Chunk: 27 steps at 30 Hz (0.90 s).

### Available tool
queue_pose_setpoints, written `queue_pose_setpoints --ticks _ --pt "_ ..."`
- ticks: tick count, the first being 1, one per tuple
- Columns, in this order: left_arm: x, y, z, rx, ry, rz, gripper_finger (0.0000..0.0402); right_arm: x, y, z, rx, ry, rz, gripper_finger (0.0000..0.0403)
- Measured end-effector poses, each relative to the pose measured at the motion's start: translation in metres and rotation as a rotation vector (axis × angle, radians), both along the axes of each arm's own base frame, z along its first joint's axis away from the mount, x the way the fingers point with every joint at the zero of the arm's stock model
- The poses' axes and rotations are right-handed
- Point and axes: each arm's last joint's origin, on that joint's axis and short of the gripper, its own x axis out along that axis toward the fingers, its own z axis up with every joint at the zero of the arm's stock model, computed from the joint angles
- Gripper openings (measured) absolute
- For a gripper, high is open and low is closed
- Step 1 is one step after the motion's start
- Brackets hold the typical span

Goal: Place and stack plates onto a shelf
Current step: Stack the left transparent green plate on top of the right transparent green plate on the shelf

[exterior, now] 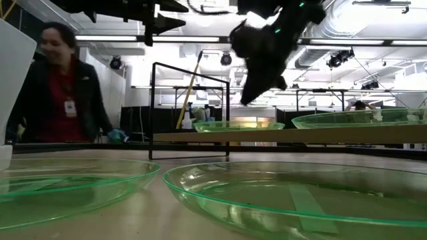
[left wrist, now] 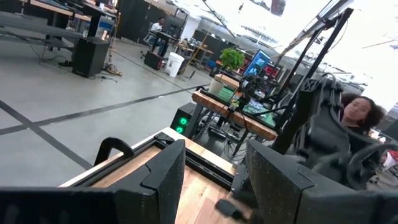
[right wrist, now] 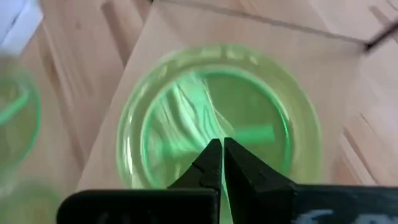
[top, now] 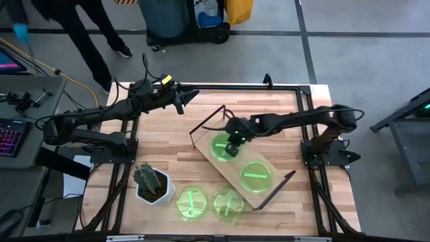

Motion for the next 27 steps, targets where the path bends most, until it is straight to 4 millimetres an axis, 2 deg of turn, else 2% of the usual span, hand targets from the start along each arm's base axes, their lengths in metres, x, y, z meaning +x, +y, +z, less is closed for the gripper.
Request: queue_pose_setpoints --ticks 4,7,12,17,21,24,27 --pt "0.000 0.000 0.000 0.000 0.000 0.000 0.0161 -0.031 0.001 0.013 0.004 0.012 0.006 0.0000" --pt "0.000 0.000 0.000 0.000 0.001 -0.008 0.0161 -0.061 0.002 0.010 0.040 0.008 -0.043 0.0000" --pt "0.000 0.000 0.000 -0.007 -0.001 -0.014 0.0161 -0.096 0.003 0.010 0.129 -0.133 -0.144 0.0000" --pt "0.005 -0.003 0.019 0.010 0.065 -0.142 0.0161 -0.115 0.004 0.016 0.171 -0.293 -0.197 0.0000" --pt "0.014 -0.006 0.043 -0.015 0.254 -0.254 0.0161 -0.125 0.001 0.025 0.151 -0.344 -0.218 0.0000" --pt "0.026 -0.016 0.062 -0.023 0.415 -0.360 0.0161 -0.130 -0.002 0.030 0.138 -0.368 -0.236 0.0000" --pt "0.045 -0.036 0.076 -0.022 0.556 -0.500 0.0161 -0.133 -0.005 0.033 0.121 -0.382 -0.236 0.0000"
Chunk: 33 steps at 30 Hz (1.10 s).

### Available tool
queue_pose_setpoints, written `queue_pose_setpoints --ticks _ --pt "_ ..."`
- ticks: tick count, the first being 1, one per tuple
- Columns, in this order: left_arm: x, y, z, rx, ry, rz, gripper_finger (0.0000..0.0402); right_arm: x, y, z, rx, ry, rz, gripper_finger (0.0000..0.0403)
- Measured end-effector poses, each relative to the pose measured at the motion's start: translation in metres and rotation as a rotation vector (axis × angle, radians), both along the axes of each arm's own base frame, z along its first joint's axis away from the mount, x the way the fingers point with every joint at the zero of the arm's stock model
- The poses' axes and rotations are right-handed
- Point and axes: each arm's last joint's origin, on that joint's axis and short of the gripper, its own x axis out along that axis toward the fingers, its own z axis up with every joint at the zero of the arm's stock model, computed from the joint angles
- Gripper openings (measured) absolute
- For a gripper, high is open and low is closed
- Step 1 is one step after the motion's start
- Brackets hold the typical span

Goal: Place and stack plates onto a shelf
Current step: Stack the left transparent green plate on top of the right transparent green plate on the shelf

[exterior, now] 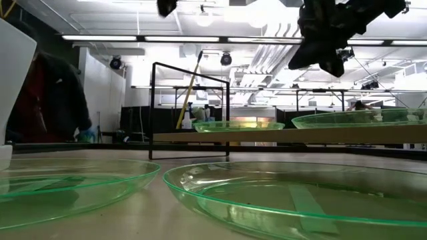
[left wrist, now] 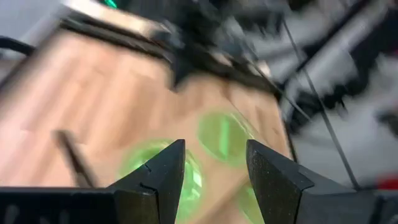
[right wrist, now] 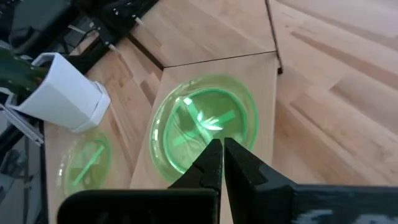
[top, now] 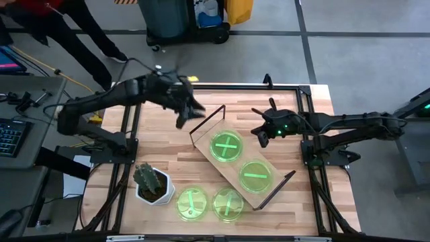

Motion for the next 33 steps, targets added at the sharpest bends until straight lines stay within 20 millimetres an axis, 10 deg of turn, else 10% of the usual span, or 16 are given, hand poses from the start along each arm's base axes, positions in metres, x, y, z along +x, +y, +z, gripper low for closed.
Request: queue_pose_setpoints --ticks 6,14,33 --pt "0.044 -0.054 0.012 -0.001 0.158 -0.181 0.0161 -0.001 -0.004 -0.001 -0.033 0.024 0.038 0.0000" --pt "0.091 -0.112 -0.025 -0.019 0.367 -0.240 0.0161 -0.002 0.001 -0.003 -0.030 0.044 0.197 0.0000" --pt "0.110 -0.189 -0.137 0.392 0.696 -0.649 0.0161 0.001 0.017 -0.001 0.099 0.005 0.200 0.0000"
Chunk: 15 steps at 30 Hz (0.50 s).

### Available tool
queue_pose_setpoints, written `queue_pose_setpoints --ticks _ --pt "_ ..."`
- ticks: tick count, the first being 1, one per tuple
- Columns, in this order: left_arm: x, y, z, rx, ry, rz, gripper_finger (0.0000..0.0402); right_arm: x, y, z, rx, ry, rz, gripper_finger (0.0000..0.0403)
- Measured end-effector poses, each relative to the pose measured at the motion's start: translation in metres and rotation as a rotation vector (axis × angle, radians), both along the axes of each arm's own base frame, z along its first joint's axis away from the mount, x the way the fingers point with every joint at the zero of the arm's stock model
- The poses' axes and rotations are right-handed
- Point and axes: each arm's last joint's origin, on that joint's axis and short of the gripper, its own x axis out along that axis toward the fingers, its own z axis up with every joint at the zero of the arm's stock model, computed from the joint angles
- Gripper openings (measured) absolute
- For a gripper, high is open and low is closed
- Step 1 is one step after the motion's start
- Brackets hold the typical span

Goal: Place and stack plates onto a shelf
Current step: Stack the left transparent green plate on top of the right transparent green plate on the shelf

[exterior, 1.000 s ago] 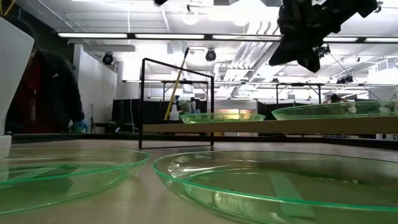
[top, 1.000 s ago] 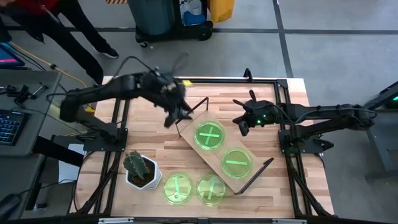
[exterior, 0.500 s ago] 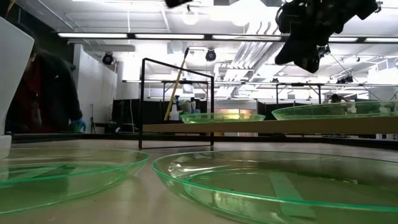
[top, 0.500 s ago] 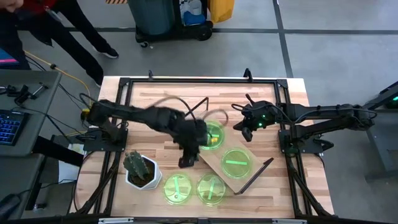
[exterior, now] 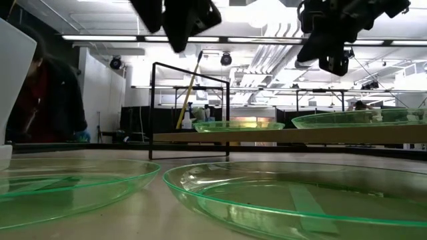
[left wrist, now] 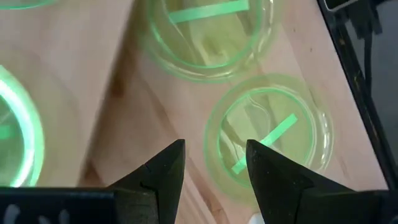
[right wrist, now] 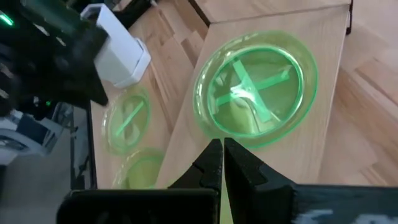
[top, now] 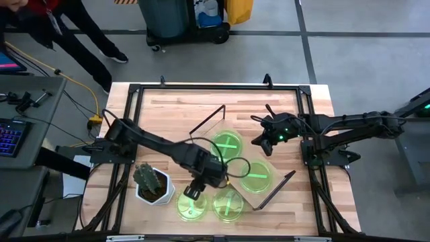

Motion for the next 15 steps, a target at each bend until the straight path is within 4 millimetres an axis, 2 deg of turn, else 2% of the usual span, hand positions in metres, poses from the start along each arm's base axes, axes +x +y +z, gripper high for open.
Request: queue_pose_setpoints --ticks 6,15 --pt "-0.005 -0.002 -0.037 -0.021 0.030 -0.042 0.0161 0.002 0.000 0.002 -0.008 -0.025 -0.044 0.0000" --pt "-0.008 0.000 -0.074 -0.038 -0.016 -0.038 0.0161 0.002 0.000 0.002 -0.021 -0.025 -0.062 0.0000"
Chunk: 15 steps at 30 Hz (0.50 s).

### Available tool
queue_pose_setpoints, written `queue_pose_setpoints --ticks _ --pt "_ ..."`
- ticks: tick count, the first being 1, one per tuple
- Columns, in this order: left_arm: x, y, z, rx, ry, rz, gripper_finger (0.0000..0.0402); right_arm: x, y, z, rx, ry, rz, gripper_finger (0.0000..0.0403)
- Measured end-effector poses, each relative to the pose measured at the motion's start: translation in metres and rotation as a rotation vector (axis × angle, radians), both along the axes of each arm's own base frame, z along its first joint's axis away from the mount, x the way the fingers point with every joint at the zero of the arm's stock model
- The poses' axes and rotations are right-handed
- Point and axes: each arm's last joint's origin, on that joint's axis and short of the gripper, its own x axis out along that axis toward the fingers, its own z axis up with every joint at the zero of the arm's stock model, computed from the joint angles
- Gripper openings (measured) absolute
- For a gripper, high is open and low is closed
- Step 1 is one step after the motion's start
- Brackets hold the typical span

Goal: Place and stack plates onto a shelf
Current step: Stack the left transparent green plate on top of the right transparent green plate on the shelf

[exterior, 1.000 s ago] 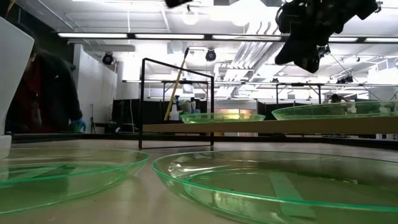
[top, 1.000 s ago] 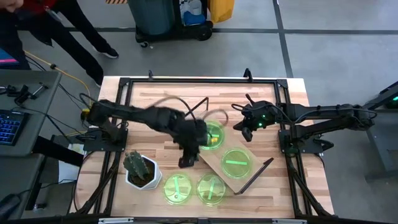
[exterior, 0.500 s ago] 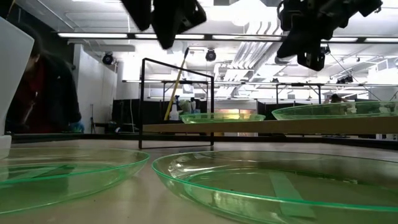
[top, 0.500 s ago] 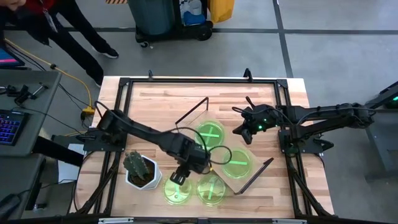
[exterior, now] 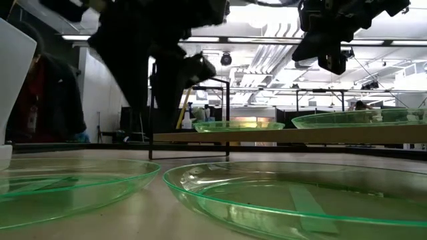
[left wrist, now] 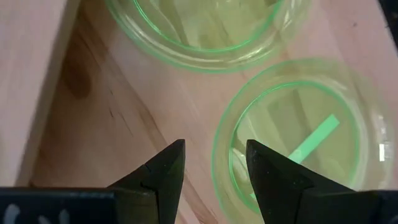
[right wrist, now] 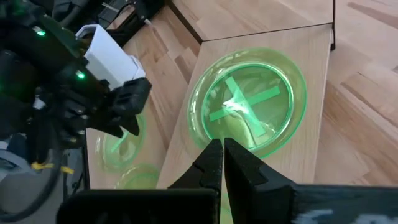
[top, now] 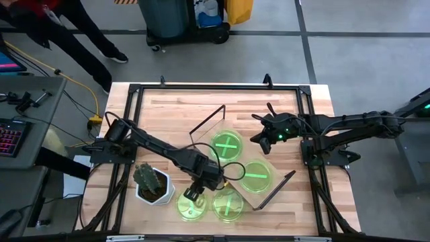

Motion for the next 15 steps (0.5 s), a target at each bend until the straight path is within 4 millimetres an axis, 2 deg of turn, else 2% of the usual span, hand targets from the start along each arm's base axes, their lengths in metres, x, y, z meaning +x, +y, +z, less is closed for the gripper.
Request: queue_pose_setpoints --ticks 9,15 --pt "-0.013 0.002 -0.029 -0.009 0.043 -0.015 0.0161 0.000 -0.001 0.000 -0.031 0.000 -0.030 0.0000" --pt "-0.015 0.002 -0.041 -0.030 0.010 0.008 0.0161 0.000 -0.001 0.000 -0.037 0.000 -0.034 0.0000"
